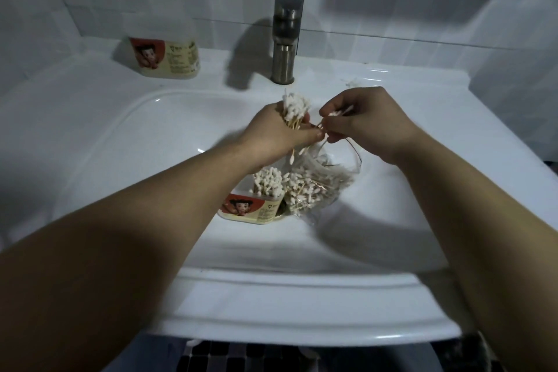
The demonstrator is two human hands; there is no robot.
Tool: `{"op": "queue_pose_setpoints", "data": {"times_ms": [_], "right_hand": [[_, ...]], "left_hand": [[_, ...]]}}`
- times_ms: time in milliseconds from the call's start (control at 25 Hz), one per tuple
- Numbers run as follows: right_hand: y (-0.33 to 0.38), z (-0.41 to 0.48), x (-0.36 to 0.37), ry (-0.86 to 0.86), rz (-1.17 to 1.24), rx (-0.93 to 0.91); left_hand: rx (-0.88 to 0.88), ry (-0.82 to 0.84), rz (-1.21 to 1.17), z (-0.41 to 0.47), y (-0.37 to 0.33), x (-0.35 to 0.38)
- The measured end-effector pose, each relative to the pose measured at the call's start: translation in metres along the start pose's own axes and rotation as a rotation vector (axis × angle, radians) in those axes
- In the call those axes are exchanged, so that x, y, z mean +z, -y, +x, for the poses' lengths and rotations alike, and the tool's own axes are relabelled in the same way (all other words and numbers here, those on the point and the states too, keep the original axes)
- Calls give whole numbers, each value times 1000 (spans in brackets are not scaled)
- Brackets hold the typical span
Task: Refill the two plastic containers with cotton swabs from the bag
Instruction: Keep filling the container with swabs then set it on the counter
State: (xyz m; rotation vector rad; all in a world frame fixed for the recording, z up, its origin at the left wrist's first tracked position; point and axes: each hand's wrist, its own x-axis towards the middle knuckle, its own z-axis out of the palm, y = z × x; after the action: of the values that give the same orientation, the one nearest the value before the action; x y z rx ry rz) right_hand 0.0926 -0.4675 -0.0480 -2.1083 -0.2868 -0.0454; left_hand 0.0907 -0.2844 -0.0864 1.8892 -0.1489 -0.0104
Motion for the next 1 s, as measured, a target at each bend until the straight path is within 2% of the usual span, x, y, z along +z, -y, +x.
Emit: {"op": "queue_pose_setpoints", "data": {"times_ms": [160, 360, 600, 760, 1000], "right_hand": [[-2, 1, 2, 2, 120, 36], [0, 1, 2, -19, 299, 92], [0, 1, -3, -41, 293, 129], [0, 0, -2, 11, 278, 138], [0, 0, 2, 38, 415, 136]], "left_hand": [[37, 4, 31, 2, 4, 3], [-14, -3, -133, 2, 5, 1], [-148, -47, -132, -2, -1, 2], [-193, -44, -197, -1, -3, 4], [-218, 66, -316, -2, -2, 4]]}}
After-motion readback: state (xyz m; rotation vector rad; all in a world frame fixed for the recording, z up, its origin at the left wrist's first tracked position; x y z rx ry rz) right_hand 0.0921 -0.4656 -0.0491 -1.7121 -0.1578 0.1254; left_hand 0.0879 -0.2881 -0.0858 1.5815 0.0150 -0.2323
